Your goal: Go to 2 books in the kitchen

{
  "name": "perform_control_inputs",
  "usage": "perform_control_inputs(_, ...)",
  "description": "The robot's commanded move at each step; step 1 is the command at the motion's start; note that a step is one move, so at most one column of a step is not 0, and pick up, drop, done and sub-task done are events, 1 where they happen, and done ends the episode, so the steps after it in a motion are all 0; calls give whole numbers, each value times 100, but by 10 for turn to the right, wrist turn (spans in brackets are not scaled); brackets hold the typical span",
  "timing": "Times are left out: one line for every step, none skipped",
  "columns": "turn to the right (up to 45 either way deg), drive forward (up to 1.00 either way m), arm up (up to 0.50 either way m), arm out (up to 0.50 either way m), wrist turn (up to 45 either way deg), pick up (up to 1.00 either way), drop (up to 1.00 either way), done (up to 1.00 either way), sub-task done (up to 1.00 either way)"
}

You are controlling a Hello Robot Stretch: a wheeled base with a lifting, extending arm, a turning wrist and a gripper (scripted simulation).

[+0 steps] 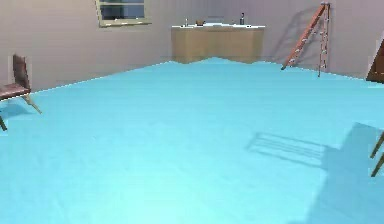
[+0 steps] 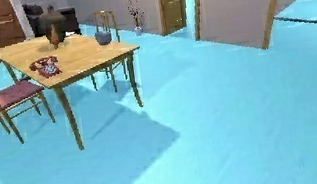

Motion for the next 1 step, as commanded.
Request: perform_control_inputs(-450,0,0,0,0,0,0,0,0)
